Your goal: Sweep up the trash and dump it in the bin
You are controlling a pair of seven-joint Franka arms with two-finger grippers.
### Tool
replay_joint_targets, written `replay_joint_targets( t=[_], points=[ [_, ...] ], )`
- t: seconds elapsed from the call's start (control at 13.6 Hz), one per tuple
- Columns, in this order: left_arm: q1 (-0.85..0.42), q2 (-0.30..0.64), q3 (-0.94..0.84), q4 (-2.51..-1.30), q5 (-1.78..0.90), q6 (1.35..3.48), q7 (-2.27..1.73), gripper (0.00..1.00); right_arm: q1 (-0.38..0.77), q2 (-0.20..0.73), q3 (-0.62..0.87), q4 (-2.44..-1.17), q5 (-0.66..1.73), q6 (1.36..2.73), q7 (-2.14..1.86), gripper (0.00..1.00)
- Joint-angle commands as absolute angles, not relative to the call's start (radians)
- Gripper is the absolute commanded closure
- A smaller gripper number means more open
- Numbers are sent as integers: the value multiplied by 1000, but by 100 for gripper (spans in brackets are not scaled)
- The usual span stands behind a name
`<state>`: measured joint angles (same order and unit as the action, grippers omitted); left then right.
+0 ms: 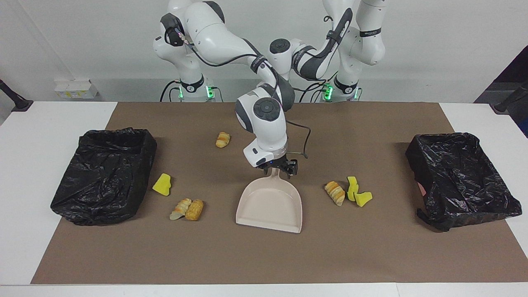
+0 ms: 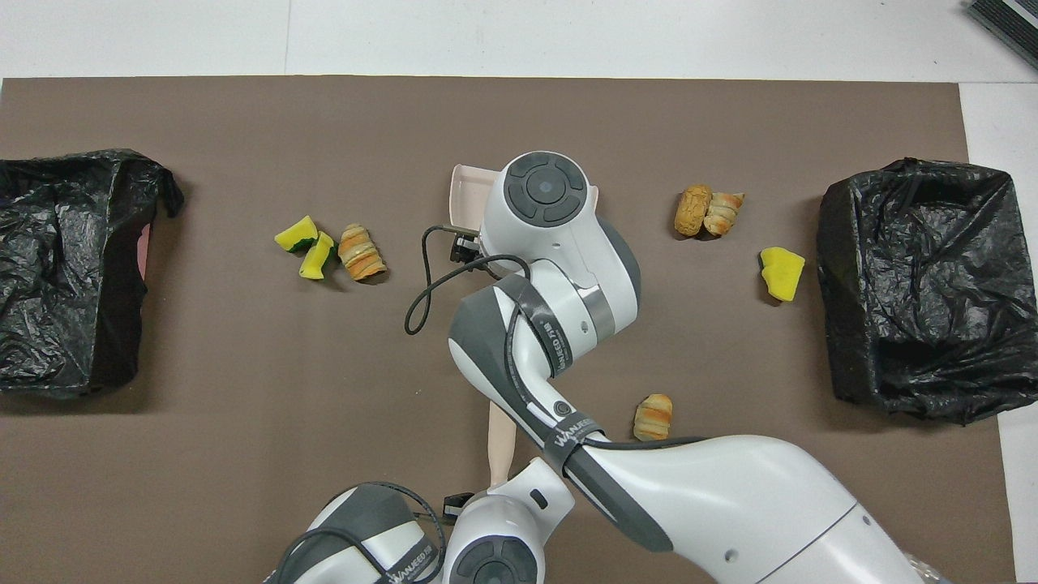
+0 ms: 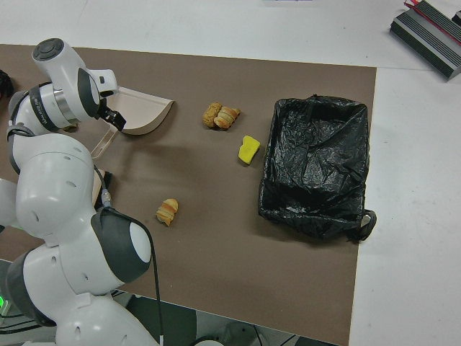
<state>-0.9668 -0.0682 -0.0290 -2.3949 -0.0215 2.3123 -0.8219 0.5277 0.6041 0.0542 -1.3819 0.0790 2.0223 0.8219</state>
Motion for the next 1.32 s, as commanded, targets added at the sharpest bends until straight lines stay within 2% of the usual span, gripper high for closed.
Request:
replay_joint_targets(
  t=[0.0,0.15,0.22,0.29,0.44,0.74,0.88,1.03,1.25],
  points=[
    [-968,-100,-3,-2405,-34,2252,-790,100,537,531,51,-1489,37,1999,838,25],
    [-933,-107,-3,-2387,-34,2212,-741,100,537,526,52,-1494,29,1974,835,32],
    [-931,-110,-2,-2384,-34,2200,-732,100,535,520,54,-1499,31,1965,831,47],
    [-924,-113,-2,-2378,-34,2182,-721,100,537,512,54,-1508,31,1944,824,53],
    [-913,-129,-2,-2369,-34,2134,-716,100,537,508,55,-1519,37,1933,819,60],
    [-803,-193,-2,-2362,-32,2019,-669,100,537,489,58,-1548,41,1933,763,63],
    [-758,-212,5,-2347,-20,1985,-647,100,537,480,58,-1568,44,1940,714,70],
    [-621,-248,6,-2291,-17,1889,-545,100,537,479,58,-1568,37,1933,657,100],
    [-455,-235,6,-2226,33,1842,-389,100,535,480,57,-1560,26,1933,629,100]
  ],
)
